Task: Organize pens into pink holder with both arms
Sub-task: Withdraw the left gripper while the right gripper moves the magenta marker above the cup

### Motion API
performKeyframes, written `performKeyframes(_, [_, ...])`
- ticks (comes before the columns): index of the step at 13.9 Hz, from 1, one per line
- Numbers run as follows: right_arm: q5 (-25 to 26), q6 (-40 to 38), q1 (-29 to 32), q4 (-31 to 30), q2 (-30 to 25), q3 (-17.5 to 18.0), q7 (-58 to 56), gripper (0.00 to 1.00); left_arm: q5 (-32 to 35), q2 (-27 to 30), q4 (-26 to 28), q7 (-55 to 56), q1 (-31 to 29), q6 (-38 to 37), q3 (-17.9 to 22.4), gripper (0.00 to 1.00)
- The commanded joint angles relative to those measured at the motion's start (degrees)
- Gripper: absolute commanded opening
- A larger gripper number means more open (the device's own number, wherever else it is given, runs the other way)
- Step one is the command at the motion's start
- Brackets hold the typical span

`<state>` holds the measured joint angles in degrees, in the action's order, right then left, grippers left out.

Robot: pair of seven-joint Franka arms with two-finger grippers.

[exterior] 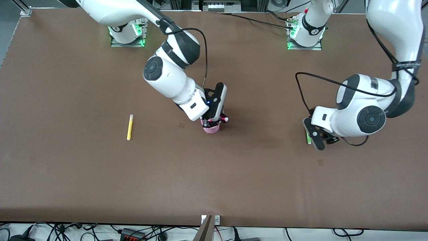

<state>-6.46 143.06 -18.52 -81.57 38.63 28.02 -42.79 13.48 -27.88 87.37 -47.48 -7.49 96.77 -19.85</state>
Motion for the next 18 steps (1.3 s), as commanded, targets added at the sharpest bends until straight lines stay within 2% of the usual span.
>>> performKeyframes(1, [2.4,2.1,-2.2,1.4,2.2,-0.4,-2.7,0.0,4.9,0.5,-7.4,0.8,1.1,-11.2,0.5,1.0])
performKeyframes(4, [4.5,3.3,-2.4,1.3,2.6,-0.4,-3.3,0.0,4.6,0.9,-10.8,1.2,0.0,-15.0,1.4,1.0])
performKeyframes(5, [5.7,3.1,-2.4,1.2,2.6,-0.4,-3.8,0.0,4.3,1.2,-11.3,1.6,0.4,-15.4,3.5,1.0])
performKeyframes(8, [8.9,2.8,-2.1,1.0,4.0,-0.5,-5.4,0.0,1.4,4.9,-9.9,6.4,0.5,-11.8,6.5,1.0])
performKeyframes(10, [9.3,3.3,-2.4,1.0,5.4,-0.5,-5.8,0.0,-4.0,10.6,-2.8,15.4,1.9,-7.9,9.1,1.0])
performKeyframes(12, [9.8,3.3,-2.8,1.0,5.6,-0.5,-6.1,0.0,-6.2,17.3,5.1,26.3,3.5,-2.4,11.7,1.0])
performKeyframes(13, [10.3,3.3,-2.7,1.0,5.6,-0.5,-7.1,0.0,-6.4,20.6,9.0,31.6,6.4,0.3,14.8,1.0])
performKeyframes(14, [10.3,3.3,-2.7,0.9,5.6,-0.4,-7.6,0.0,-7.1,22.9,11.0,36.6,8.3,2.2,17.5,1.0])
performKeyframes(16, [10.3,3.4,-3.3,0.9,5.7,-0.4,-7.7,0.0,-11.0,25.6,12.1,45.8,8.4,2.4,18.4,1.0])
performKeyframes(18, [10.4,3.3,-3.4,0.8,5.6,-0.4,-7.8,0.0,-11.0,28.1,12.1,46.6,8.3,2.0,18.4,1.0])
